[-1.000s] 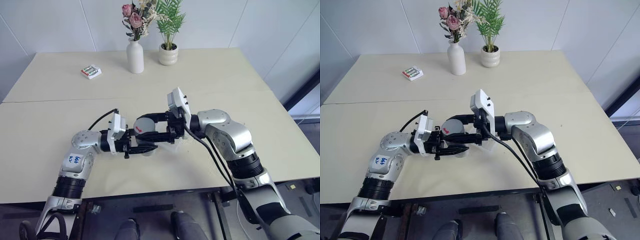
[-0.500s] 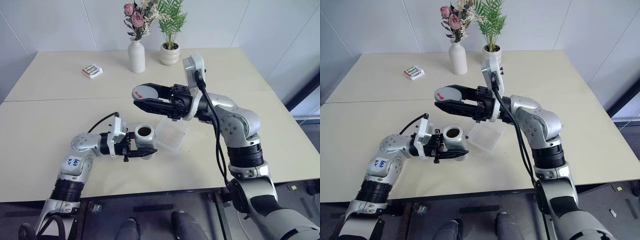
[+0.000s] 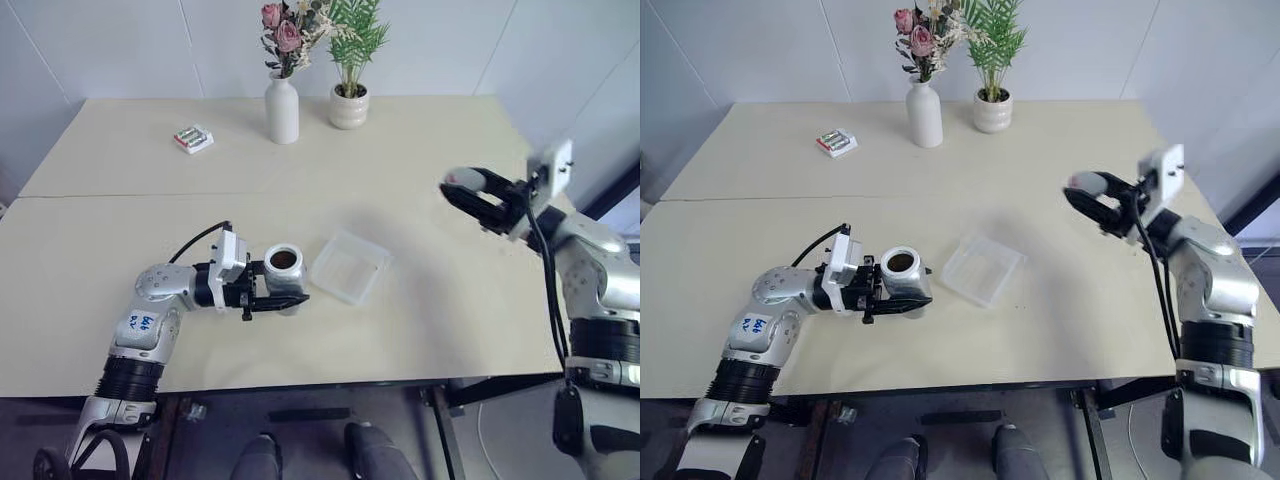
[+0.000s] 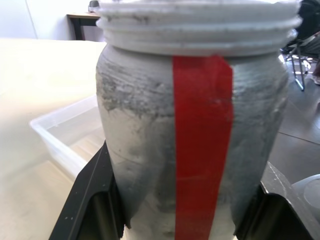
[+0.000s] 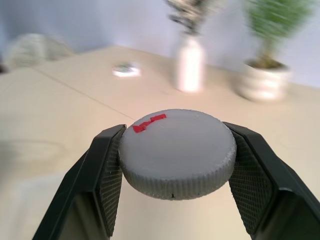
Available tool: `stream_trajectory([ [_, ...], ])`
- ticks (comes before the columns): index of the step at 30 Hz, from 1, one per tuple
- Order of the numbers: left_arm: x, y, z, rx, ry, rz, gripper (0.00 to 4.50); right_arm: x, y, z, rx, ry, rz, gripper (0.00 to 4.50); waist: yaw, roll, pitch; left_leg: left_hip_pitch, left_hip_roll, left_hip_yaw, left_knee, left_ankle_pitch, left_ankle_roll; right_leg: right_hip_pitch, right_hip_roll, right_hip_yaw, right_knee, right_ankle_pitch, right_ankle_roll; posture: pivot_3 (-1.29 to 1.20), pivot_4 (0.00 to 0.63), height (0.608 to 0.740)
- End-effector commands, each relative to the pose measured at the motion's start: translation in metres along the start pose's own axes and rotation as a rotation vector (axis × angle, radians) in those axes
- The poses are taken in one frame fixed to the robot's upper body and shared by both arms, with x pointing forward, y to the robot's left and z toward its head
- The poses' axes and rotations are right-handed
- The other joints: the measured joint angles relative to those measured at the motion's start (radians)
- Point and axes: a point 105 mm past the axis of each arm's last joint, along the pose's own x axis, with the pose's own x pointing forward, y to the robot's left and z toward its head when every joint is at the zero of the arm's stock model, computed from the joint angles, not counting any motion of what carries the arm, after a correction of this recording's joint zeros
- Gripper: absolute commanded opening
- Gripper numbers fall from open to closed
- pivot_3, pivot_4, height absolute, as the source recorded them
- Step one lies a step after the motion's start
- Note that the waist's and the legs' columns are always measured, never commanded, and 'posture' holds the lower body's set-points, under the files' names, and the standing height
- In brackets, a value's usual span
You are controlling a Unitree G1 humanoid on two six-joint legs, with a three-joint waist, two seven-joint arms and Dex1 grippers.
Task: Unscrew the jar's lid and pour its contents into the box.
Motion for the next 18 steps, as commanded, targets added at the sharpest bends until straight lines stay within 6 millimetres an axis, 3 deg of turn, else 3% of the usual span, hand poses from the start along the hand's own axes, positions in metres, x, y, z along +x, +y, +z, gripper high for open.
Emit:
stream_trajectory([
  [1, 0.002, 0.003, 0.011, 0.046, -0.024, -0.006, 2.13, -0.026, -0.030, -0.016, -0.042, 0.004, -0.180, 2.63, -0.007, 0.000, 0.000, 0.000, 0.000, 0.001, 0.000, 0.000, 0.000, 0.000, 0.000, 0.001, 0.001, 0.000, 0.000, 0.00, 0.150, 0.740],
  [4, 0.003, 0.003, 0.012, 0.048, -0.031, -0.009, 2.13, -0.042, -0.039, -0.058, 0.007, 0.086, -0.265, 2.63, -0.007, 0.000, 0.000, 0.001, 0.000, 0.001, 0.001, 0.000, 0.001, 0.000, 0.001, 0.001, 0.003, 0.000, 0.000, 0.00, 0.150, 0.740],
  [10, 0.006, 0.003, 0.013, 0.049, -0.039, -0.018, 2.13, -0.037, -0.033, -0.100, 0.084, 0.124, -0.324, 2.63, -0.027, 0.001, 0.000, 0.001, -0.001, 0.002, 0.007, 0.001, 0.001, 0.000, 0.001, 0.004, 0.007, 0.001, 0.002, 0.00, 0.150, 0.740],
  [18, 0.006, 0.004, 0.016, 0.053, -0.048, -0.006, 2.13, -0.028, -0.026, -0.117, 0.126, 0.128, -0.321, 2.63, -0.027, 0.001, 0.000, 0.002, -0.001, 0.002, 0.007, 0.002, 0.002, 0.001, 0.001, 0.004, 0.007, 0.003, 0.003, 0.00, 0.150, 0.740],
])
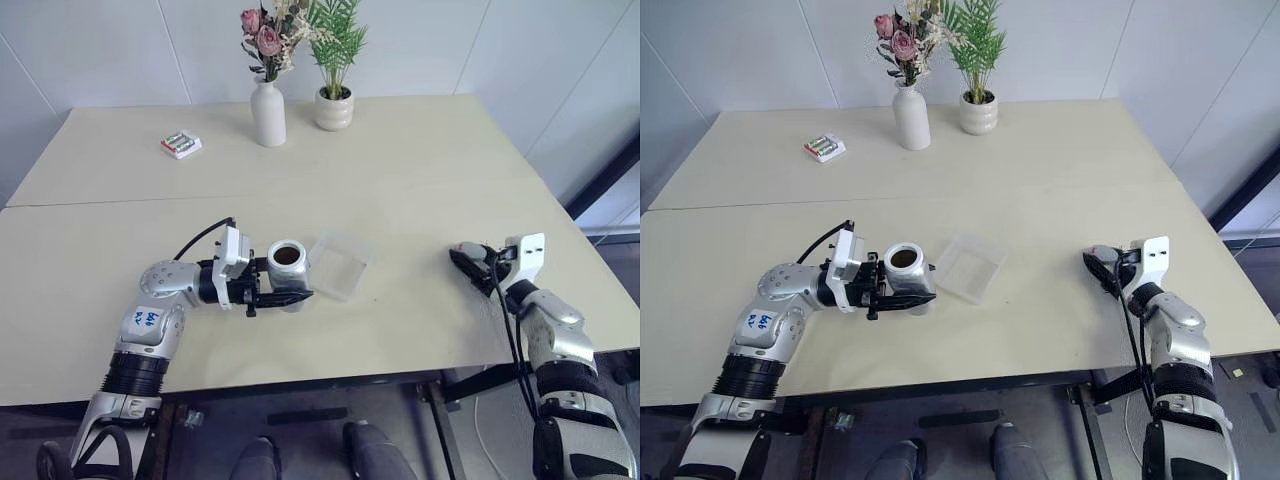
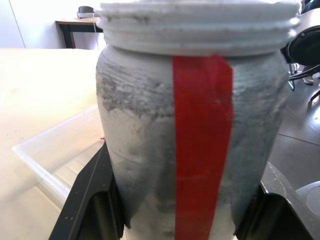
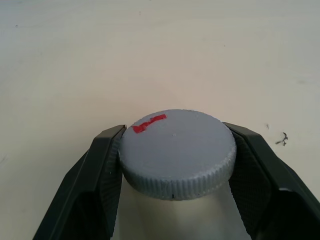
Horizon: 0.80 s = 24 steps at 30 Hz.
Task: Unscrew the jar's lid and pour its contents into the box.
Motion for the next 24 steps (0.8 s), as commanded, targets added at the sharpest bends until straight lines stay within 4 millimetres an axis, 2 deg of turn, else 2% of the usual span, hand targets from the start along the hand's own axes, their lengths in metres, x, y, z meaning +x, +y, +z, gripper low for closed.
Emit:
stream_trajectory([
  [1, 0.001, 0.002, 0.014, 0.051, -0.031, 0.003, 2.13, 0.003, 0.001, 0.006, 0.009, -0.029, 0.008, 2.96, 0.001, 0.000, 0.000, 0.000, 0.000, 0.000, 0.000, 0.000, 0.000, 0.000, 0.000, 0.000, 0.000, 0.000, 0.000, 0.00, 0.150, 0.740],
  [6, 0.001, 0.004, 0.016, 0.053, -0.039, 0.023, 2.13, -0.002, 0.000, 0.013, -0.017, -0.043, 0.032, 4.47, 0.001, 0.000, 0.000, 0.000, 0.000, 0.000, 0.000, 0.000, 0.000, 0.000, 0.000, 0.000, 0.000, 0.000, 0.000, 0.00, 0.150, 0.740],
  [9, 0.001, 0.011, 0.022, 0.066, -0.036, 0.054, 2.13, -0.012, -0.001, 0.031, -0.042, -0.076, 0.072, 4.47, 0.003, 0.000, 0.000, 0.000, 0.000, 0.000, 0.000, 0.000, 0.000, 0.000, 0.000, 0.000, 0.000, 0.000, 0.000, 0.00, 0.150, 0.740],
  [14, -0.001, 0.021, 0.029, 0.088, -0.026, 0.095, 2.13, -0.027, 0.014, 0.059, -0.093, -0.111, 0.200, 4.47, 0.005, 0.001, 0.000, -0.001, -0.001, -0.001, 0.000, 0.000, 0.000, 0.000, -0.001, 0.000, 0.000, 0.000, 0.001, 0.00, 0.150, 0.740],
  [16, -0.003, 0.029, 0.031, 0.116, 0.016, 0.114, 2.13, -0.037, 0.043, 0.085, -0.173, -0.094, 0.395, 4.47, 0.005, 0.002, 0.001, 0.000, -0.001, -0.001, 0.000, 0.000, 0.000, 0.000, -0.001, 0.000, 0.000, 0.000, 0.001, 0.00, 0.150, 0.740],
  [18, -0.005, 0.035, 0.032, 0.135, 0.046, 0.125, 2.13, -0.046, 0.069, 0.097, -0.217, -0.056, 0.541, 4.47, 0.002, 0.002, 0.001, 0.000, -0.001, -0.001, 0.000, 0.000, 0.000, 0.000, 0.000, 0.000, 0.000, 0.000, 0.001, 0.00, 0.150, 0.740],
  [20, -0.006, 0.038, 0.032, 0.146, 0.066, 0.127, 2.13, -0.051, 0.083, 0.101, -0.223, -0.031, 0.614, 4.47, 0.001, 0.002, 0.001, 0.000, -0.001, -0.001, 0.000, 0.000, 0.000, 0.000, 0.000, 0.000, 0.000, 0.000, 0.001, 0.00, 0.150, 0.740],
  [24, -0.001, 0.056, 0.037, 0.264, 0.161, 0.185, 2.13, -0.065, 0.126, 0.101, -0.271, 0.051, 0.838, 4.47, 0.006, 0.002, 0.001, 0.000, 0.000, -0.002, 0.001, 0.000, 0.000, 0.002, 0.001, -0.001, -0.001, 0.000, 0.001, 0.00, 0.150, 0.740],
])
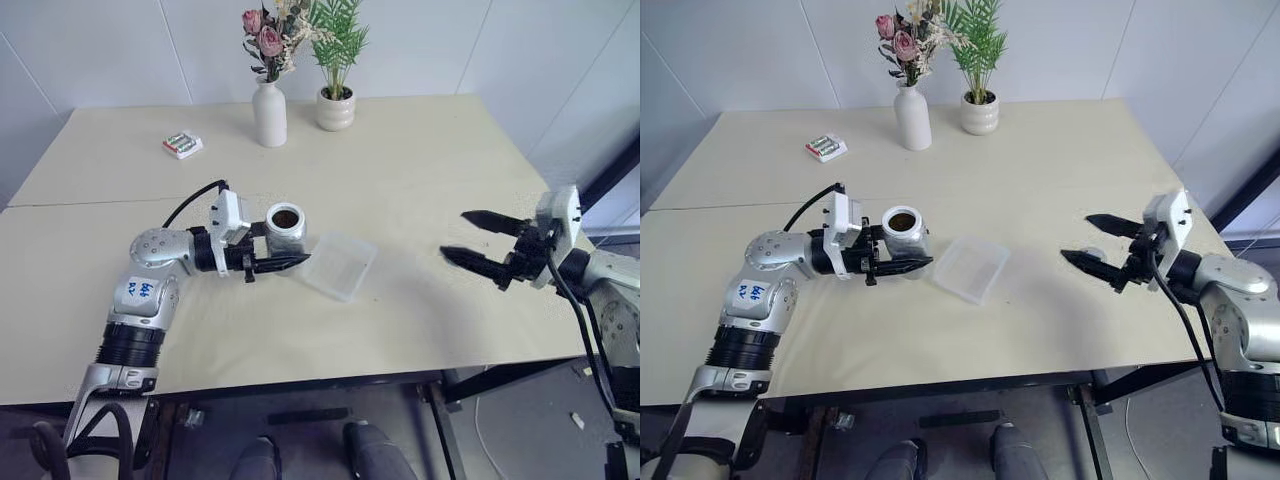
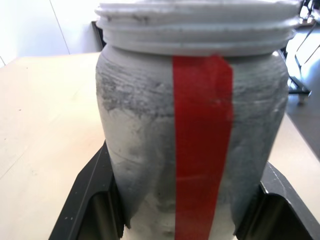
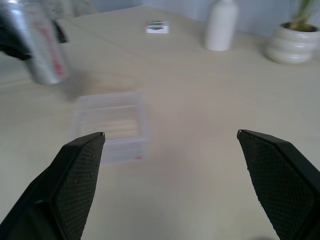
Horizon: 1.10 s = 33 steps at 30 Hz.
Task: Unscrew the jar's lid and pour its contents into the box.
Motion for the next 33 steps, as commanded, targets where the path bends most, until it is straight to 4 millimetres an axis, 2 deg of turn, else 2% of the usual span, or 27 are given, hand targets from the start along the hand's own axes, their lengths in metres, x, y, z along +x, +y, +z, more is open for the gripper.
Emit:
stream_trajectory([
  [1, 0.005, 0.020, 0.010, 0.138, 0.070, 0.056, 2.13, 0.014, 0.037, 0.008, -0.026, 0.038, 0.206, 4.47, 0.004, 0.000, 0.000, 0.000, 0.000, 0.000, 0.000, 0.000, 0.000, 0.000, 0.000, 0.000, 0.000, 0.000, 0.000, 0.00, 0.150, 0.740],
  [4, 0.013, 0.033, 0.009, 0.150, 0.123, 0.083, 2.13, 0.027, 0.053, 0.001, -0.039, 0.063, 0.276, 4.47, 0.013, 0.000, 0.000, -0.001, -0.001, 0.000, 0.001, 0.000, 0.000, 0.000, 0.000, 0.000, -0.001, 0.000, 0.001, 0.00, 0.150, 0.740],
  [7, 0.018, 0.041, 0.009, 0.181, 0.130, 0.101, 2.13, 0.031, 0.060, -0.009, -0.061, 0.089, 0.297, 4.47, 0.020, 0.000, 0.000, -0.002, -0.001, 0.000, 0.000, 0.000, 0.000, 0.000, -0.001, 0.000, -0.002, 0.000, 0.001, 0.00, 0.150, 0.740],
  [17, 0.040, 0.066, 0.027, 0.432, 0.141, 0.161, 2.13, 0.027, 0.061, -0.019, -0.030, 0.061, 0.212, 4.47, 0.039, -0.001, 0.000, -0.003, -0.002, 0.000, 0.000, -0.001, 0.001, 0.000, -0.002, -0.001, -0.003, 0.000, 0.002, 0.00, 0.150, 0.740],
  [21, 0.055, 0.071, 0.031, 0.705, 0.222, 0.184, 2.13, 0.026, 0.060, -0.019, -0.009, 0.038, 0.163, 4.47, 0.039, -0.001, 0.000, -0.002, -0.003, -0.001, 0.000, -0.001, 0.001, 0.000, -0.002, 0.000, -0.003, 0.000, 0.002, 0.00, 0.150, 0.740],
  [25, 0.073, 0.073, 0.038, 1.066, 0.313, 0.174, 2.13, 0.026, 0.058, -0.021, 0.006, 0.026, 0.129, 4.47, 0.047, -0.001, 0.001, -0.003, -0.003, -0.001, 0.001, -0.001, 0.001, 0.000, -0.002, 0.000, -0.003, 0.000, 0.003, 0.00, 0.150, 0.740],
  [30, 0.099, 0.077, 0.062, 1.583, 0.276, 0.274, 2.13, 0.031, 0.055, -0.019, 0.025, -0.009, 0.094, 4.47, 0.054, -0.002, 0.001, -0.004, -0.004, 0.000, 0.000, -0.001, 0.001, 0.000, -0.002, 0.001, -0.005, 0.001, 0.005, 0.00, 0.150, 0.740],
  [33, 0.115, 0.075, 0.062, 1.847, 0.258, 0.256, 2.13, 0.036, 0.057, -0.018, 0.043, -0.033, 0.081, 4.47, 0.054, -0.002, 0.001, -0.004, -0.005, 0.000, 0.000, -0.001, 0.001, 0.000, -0.003, 0.002, -0.006, 0.001, 0.007, 0.00, 0.150, 0.740],
])
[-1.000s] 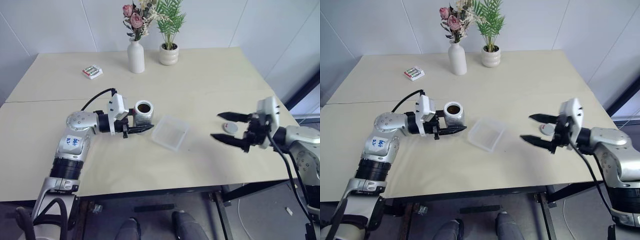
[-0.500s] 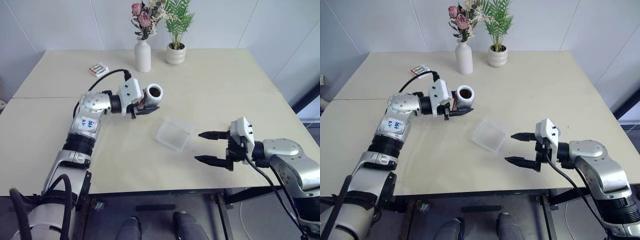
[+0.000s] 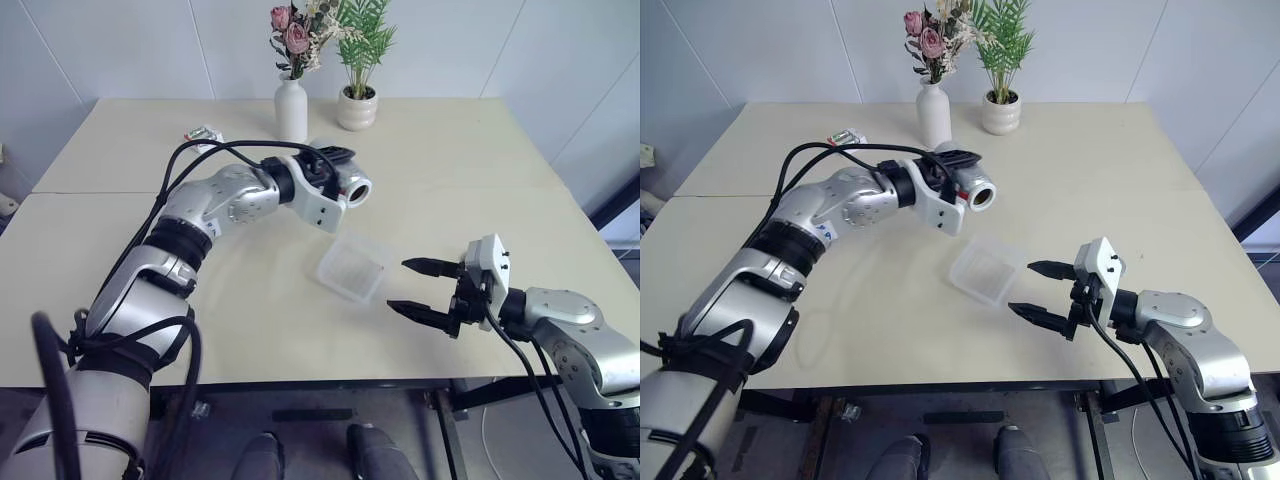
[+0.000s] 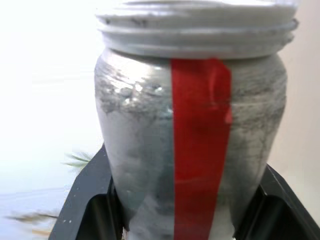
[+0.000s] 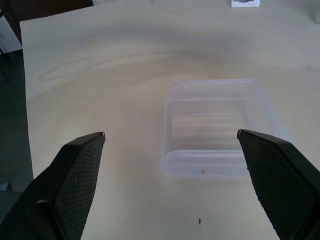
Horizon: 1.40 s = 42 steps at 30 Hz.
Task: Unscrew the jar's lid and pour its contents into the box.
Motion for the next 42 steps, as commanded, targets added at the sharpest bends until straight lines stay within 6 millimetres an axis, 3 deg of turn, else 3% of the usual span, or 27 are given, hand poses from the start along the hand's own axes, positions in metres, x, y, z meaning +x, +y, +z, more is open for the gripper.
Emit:
stream_trajectory([
  [1, 0.014, 0.013, 0.007, 0.297, -0.037, 0.116, 2.13, 0.004, 0.004, 0.015, -0.021, -0.067, -0.011, 4.47, -0.001, 0.000, 0.000, 0.000, -0.001, 0.000, 0.000, 0.000, 0.000, 0.000, 0.000, 0.001, 0.000, 0.000, 0.001, 0.00, 0.150, 0.740],
  [6, 0.024, 0.001, 0.027, 0.564, -0.198, 0.085, 2.13, 0.009, -0.001, 0.021, 0.015, -0.121, -0.064, 4.47, -0.002, 0.000, 0.000, 0.000, -0.001, 0.001, -0.001, -0.001, 0.002, 0.000, 0.000, 0.003, 0.000, -0.001, 0.003, 0.00, 0.150, 0.740],
  [10, 0.032, 0.019, 0.031, 0.728, -0.266, 0.109, 2.13, 0.013, 0.000, 0.021, 0.030, -0.125, -0.063, 4.47, 0.002, -0.002, 0.001, -0.001, -0.002, 0.002, -0.001, -0.001, 0.002, 0.000, 0.000, 0.003, -0.001, -0.001, 0.003, 0.00, 0.150, 0.740],
  [15, 0.039, 0.026, 0.039, 0.814, -0.325, 0.094, 2.13, 0.016, -0.002, 0.021, 0.034, -0.137, -0.068, 4.47, 0.001, -0.002, 0.001, -0.001, -0.003, 0.002, -0.001, -0.003, 0.003, 0.000, -0.001, 0.004, -0.002, -0.003, 0.005, 0.00, 0.150, 0.740],
  [19, 0.043, 0.045, 0.047, 0.895, -0.370, 0.167, 2.13, 0.020, -0.002, 0.017, 0.046, -0.146, -0.066, 4.47, 0.001, -0.003, 0.001, -0.001, -0.003, 0.002, -0.001, -0.003, 0.003, 0.000, -0.001, 0.004, -0.002, -0.003, 0.005, 0.00, 0.150, 0.740],
  [28, 0.042, 0.039, 0.044, 0.848, -0.345, 0.156, 2.13, 0.022, -0.004, 0.018, 0.043, -0.158, -0.056, 4.47, 0.000, -0.003, 0.002, -0.001, -0.003, 0.003, -0.001, -0.003, 0.003, 0.000, -0.001, 0.004, -0.001, -0.003, 0.005, 0.00, 0.150, 0.740],
  [34, 0.027, 0.024, 0.022, 0.425, -0.209, 0.058, 2.13, 0.022, -0.003, 0.017, 0.044, -0.154, -0.052, 4.47, -0.001, -0.003, 0.001, 0.000, -0.003, 0.004, -0.001, -0.003, 0.003, 0.000, -0.001, 0.005, 0.000, -0.003, 0.005, 0.00, 0.150, 0.740],
  [36, 0.014, 0.013, 0.008, 0.162, -0.133, 0.025, 2.13, 0.022, -0.002, 0.017, 0.044, -0.149, -0.048, 4.47, -0.002, -0.002, 0.001, 0.000, -0.003, 0.004, 0.000, -0.003, 0.003, 0.000, -0.001, 0.005, 0.001, -0.003, 0.005, 0.00, 0.150, 0.740],
  [39, -0.004, -0.002, -0.011, -0.440, -0.023, 0.026, 2.13, 0.021, -0.001, 0.016, 0.048, -0.145, -0.040, 4.47, -0.002, -0.002, 0.001, 0.002, -0.003, 0.006, 0.000, -0.003, 0.003, -0.001, -0.001, 0.006, 0.004, -0.003, 0.004, 0.00, 0.150, 0.740],
  [42, -0.019, 0.001, -0.024, -0.763, -0.023, 0.076, 2.13, 0.021, 0.000, 0.017, 0.047, -0.145, -0.029, 4.47, 0.000, -0.002, 0.001, 0.002, -0.003, 0.006, 0.001, -0.002, 0.003, -0.001, -0.001, 0.005, 0.007, -0.004, 0.003, 0.00, 0.150, 0.740],
])
